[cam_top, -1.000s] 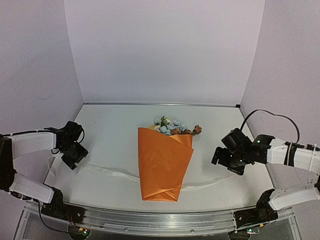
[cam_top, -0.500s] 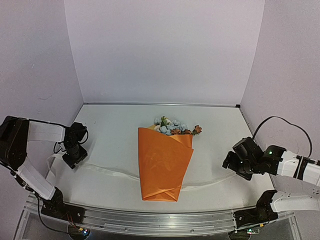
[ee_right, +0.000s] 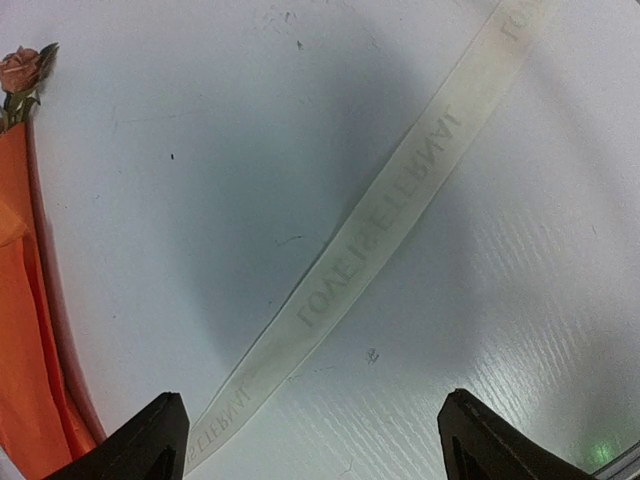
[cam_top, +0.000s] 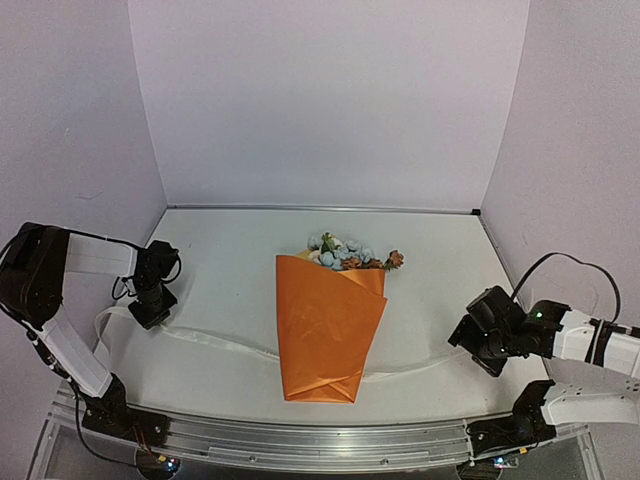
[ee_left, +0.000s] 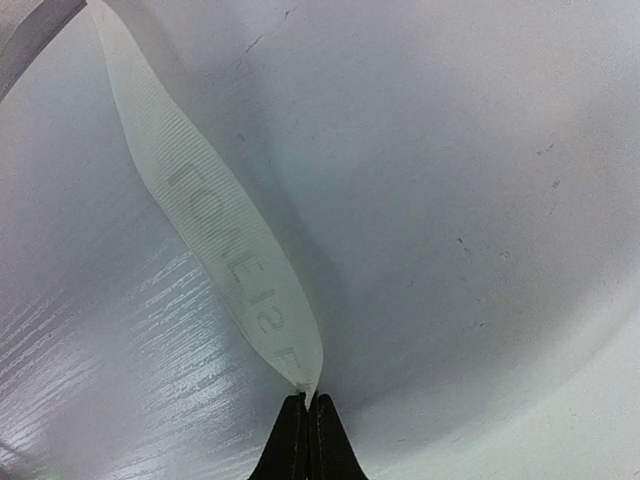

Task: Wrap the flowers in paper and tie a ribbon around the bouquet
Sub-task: Pick up the left side of the ribbon at the center of the board, then adjust the ribbon at the center of the board.

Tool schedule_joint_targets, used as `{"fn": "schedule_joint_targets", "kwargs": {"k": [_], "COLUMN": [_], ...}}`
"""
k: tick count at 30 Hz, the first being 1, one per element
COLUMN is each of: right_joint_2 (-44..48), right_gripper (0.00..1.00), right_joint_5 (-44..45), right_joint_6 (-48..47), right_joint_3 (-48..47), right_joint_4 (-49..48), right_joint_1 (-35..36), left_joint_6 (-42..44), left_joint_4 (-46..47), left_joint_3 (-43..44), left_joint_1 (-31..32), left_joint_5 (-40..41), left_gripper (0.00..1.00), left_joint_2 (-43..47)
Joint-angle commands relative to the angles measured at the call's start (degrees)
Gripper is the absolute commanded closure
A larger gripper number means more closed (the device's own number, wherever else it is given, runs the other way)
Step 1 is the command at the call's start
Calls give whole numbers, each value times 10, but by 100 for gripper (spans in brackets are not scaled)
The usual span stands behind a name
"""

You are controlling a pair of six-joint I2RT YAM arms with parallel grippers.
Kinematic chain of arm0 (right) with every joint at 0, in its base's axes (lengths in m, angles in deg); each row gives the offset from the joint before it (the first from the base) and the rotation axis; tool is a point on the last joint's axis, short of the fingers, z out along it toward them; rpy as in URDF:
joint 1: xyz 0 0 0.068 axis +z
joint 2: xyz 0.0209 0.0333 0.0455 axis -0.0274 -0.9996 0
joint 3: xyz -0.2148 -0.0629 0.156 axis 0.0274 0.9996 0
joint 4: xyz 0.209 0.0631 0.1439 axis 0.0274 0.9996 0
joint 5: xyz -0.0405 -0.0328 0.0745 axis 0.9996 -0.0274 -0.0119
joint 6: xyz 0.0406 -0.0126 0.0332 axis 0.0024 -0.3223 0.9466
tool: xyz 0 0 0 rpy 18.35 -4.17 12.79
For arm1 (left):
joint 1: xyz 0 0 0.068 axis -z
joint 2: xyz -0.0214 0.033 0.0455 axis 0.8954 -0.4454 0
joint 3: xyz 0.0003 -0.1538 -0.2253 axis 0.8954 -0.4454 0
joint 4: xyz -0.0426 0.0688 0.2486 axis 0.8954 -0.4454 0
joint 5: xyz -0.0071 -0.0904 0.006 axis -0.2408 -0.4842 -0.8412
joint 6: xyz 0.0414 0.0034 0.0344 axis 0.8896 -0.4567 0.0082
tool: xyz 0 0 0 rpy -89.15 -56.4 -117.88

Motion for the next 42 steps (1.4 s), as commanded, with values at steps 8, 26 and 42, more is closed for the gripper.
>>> {"fn": "schedule_joint_targets", "kwargs": {"k": [8, 26, 42], "right_joint_2": [-86, -268, -402], "right_gripper": [17, 44, 79], "right_joint_5": [28, -51, -86], "right_joint_6": [127, 60, 50], "right_joint_3": [-1, -35, -80], "right_joint_4": [12, -103, -84], "right_joint_1": [-3, -111, -131], "left_joint_6": [50, 96, 108], "left_joint_4": [53, 86, 95], "left_joint_3": [3, -4, -8], "left_joint_1": [-3, -3, -3], "left_joint_5": [-42, -50, -62], "left_gripper": [100, 100, 100], "left_joint_2": [24, 81, 93]}}
